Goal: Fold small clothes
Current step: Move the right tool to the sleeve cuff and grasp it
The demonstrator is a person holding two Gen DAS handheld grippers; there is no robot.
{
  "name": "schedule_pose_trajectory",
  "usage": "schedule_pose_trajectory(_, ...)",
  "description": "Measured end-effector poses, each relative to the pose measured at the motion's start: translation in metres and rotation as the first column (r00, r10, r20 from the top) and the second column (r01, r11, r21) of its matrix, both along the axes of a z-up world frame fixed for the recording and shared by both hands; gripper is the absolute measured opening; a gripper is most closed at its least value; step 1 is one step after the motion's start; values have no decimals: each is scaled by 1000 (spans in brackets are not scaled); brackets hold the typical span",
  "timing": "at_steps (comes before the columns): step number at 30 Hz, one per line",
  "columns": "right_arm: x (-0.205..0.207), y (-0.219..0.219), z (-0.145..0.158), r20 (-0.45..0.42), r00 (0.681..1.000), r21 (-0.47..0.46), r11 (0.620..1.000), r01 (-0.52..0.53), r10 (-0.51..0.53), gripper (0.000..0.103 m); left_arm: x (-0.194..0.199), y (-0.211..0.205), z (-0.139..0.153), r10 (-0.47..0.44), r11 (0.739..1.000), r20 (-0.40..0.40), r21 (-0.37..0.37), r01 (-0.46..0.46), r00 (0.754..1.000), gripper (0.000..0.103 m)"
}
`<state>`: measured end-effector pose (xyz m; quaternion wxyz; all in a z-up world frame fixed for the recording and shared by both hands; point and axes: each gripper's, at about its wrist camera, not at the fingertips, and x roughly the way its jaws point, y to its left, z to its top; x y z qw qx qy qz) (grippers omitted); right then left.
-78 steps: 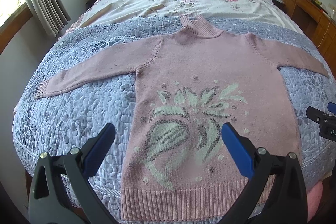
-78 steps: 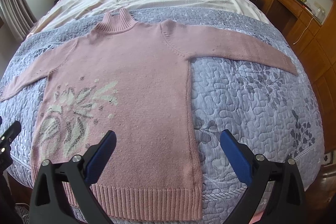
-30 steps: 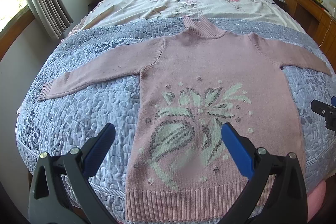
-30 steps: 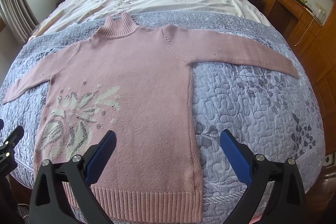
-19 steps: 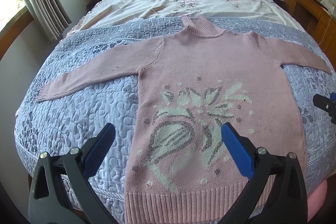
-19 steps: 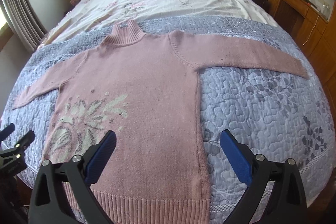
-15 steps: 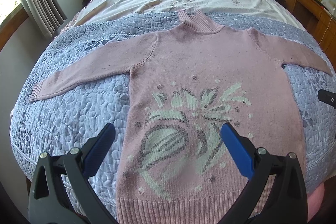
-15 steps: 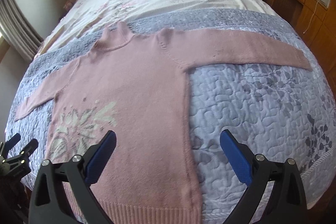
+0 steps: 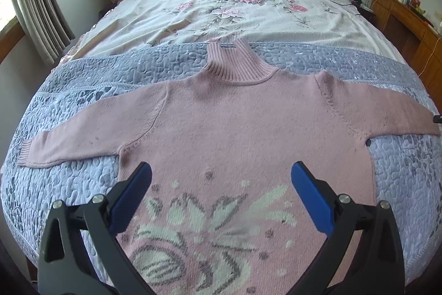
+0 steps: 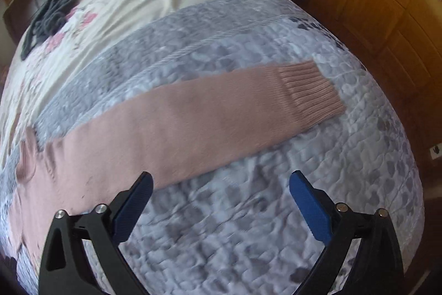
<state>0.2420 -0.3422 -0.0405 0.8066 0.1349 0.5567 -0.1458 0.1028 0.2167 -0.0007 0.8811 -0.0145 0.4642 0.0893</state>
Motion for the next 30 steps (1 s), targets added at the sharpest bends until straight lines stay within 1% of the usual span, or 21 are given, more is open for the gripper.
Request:
schedule_pose_trajectory(3, 17, -50, -9, -22, 999, -5, 999, 48, -48, 99, 20, -12, -8, -3, 1000, -7, -2, 3, 1000, 100)
schedule_pose_trajectory(6, 27, -84, -21, -33, 998, 28, 998, 62, -61, 99, 36, -24, -17, -7, 1000, -22, -8, 7, 1000, 100)
schedule_pose_trajectory(8, 32, -101, -31, -48, 998, 68, 996, 55, -51, 99, 43, -32, -21, -13, 1000, -23, -3, 13, 1000, 100)
schedule_pose_trajectory(11, 39, -115, -45, -68, 997, 104, 993, 52, -45, 98, 48, -41, -28, -25, 1000, -28, 8, 25, 999, 100)
schedule_pose_trajectory(13, 41, -123, -52, -58, 997, 149, 987, 58, -50, 98, 50, -44, -32, -32, 999, -38, 20, 33, 999, 100)
schedule_pose_trajectory(15, 41, -129, -60, -56, 997, 197, 978, 71, -61, 89, 50, -46, -37, -34, 999, -50, 28, 36, 998, 100)
schedule_pose_trajectory(16, 40, -130, -62, -61, 996, 199, 977, 78, -67, 80, 49, -46, -39, -34, 999, -55, 29, 36, 998, 100)
schedule_pose_trajectory(17, 40, -130, -65, -69, 995, 184, 979, 86, -75, 72, 49, -45, -41, -34, 999, -59, 29, 35, 998, 100)
schedule_pose_trajectory(19, 38, -131, -65, -63, 995, 164, 982, 90, -80, 63, 47, -43, -42, -32, 999, -61, 32, 34, 998, 100)
schedule_pose_trajectory(20, 37, -131, -65, -57, 995, 156, 984, 88, -80, 56, 47, -42, -42, -31, 999, -62, 35, 33, 998, 100)
schedule_pose_trajectory(21, 36, -132, -64, -52, 996, 148, 985, 86, -79, 51, 46, -41, -43, -30, 999, -62, 37, 32, 998, 100)
schedule_pose_trajectory(22, 35, -132, -62, -41, 997, 148, 986, 76, -71, 37, 45, -39, -43, -27, 999, -63, 38, 30, 998, 100)
schedule_pose_trajectory(23, 32, -134, -60, -27, 998, 166, 984, 68, -64, 27, 45, -37, -43, -24, 999, -64, 36, 26, 998, 100)
schedule_pose_trajectory(24, 31, -135, -58, -17, 998, 183, 981, 70, -68, 22, 44, -35, -43, -20, 999, -65, 33, 22, 998, 100)
schedule_pose_trajectory(26, 30, -132, -53, 8, 998, 184, 981, 58, -60, 15, 43, -30, -43, -12, 1000, -68, 25, 14, 998, 100)
schedule_pose_trajectory(30, 28, -114, -35, 74, 997, 185, 983, 15, -29, 12, 39, -22, -42, 0, 1000, -70, 11, 1, 998, 100)
